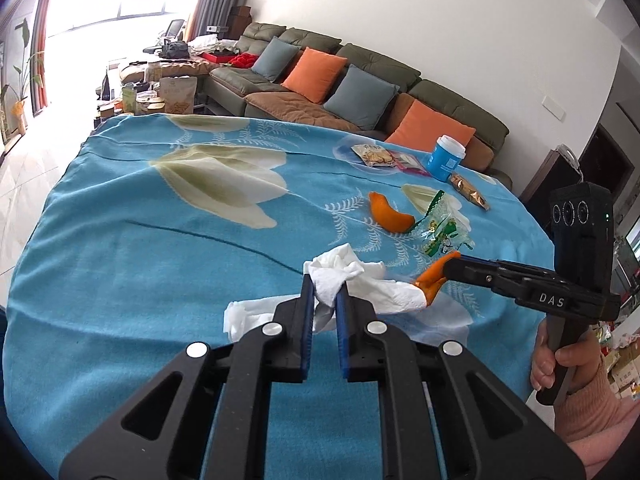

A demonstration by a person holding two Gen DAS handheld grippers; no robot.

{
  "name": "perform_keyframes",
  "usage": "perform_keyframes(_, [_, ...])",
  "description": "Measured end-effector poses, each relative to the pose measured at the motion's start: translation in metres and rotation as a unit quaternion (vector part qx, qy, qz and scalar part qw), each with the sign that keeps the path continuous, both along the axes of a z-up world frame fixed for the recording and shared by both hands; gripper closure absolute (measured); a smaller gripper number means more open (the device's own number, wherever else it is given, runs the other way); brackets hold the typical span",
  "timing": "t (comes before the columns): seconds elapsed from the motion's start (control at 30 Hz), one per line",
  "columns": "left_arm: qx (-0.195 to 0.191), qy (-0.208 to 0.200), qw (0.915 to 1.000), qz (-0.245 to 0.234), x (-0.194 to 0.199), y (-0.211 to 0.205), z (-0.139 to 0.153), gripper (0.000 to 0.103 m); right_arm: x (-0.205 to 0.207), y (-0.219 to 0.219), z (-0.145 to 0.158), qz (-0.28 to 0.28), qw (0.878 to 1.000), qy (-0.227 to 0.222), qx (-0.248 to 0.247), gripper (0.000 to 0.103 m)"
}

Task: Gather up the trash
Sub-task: 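Grasp the white tissue with the left tool while the right tool grasps an orange peel, then carry the tissue in the left tool and peel in the right tool to the teal bin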

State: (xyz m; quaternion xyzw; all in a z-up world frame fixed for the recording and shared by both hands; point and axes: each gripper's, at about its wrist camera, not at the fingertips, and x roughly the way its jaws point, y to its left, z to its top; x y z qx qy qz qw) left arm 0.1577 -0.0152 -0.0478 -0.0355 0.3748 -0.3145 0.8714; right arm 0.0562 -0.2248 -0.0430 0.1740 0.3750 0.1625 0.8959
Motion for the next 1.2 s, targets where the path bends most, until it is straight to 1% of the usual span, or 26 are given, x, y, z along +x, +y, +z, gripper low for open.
perform_keyframes(0.17, [0.001, -0.011, 0.9997, 0.023, -0.016, 0.025, 0.005, 0.093, 0.004, 0.011, 0.011, 0.010, 1.000, -0.016, 0.003, 0.094])
perform_keyframes(0.43, [-0.004, -0.018, 0.9981, 0.059, -0.036, 0.060, 0.011, 0.093, 0.011, 0.038, 0.016, 0.043, 0.999, -0.024, 0.007, 0.094])
perform_keyframes(0.87, [0.000, -0.031, 0.9939, 0.106, -0.061, 0.106, 0.021, 0.092, 0.025, 0.081, 0.017, 0.088, 0.996, -0.023, 0.006, 0.094])
perform_keyframes(1.2, [0.004, -0.037, 0.9890, 0.143, -0.072, 0.137, 0.023, 0.092, 0.034, 0.115, 0.016, 0.124, 0.992, -0.019, 0.008, 0.094])
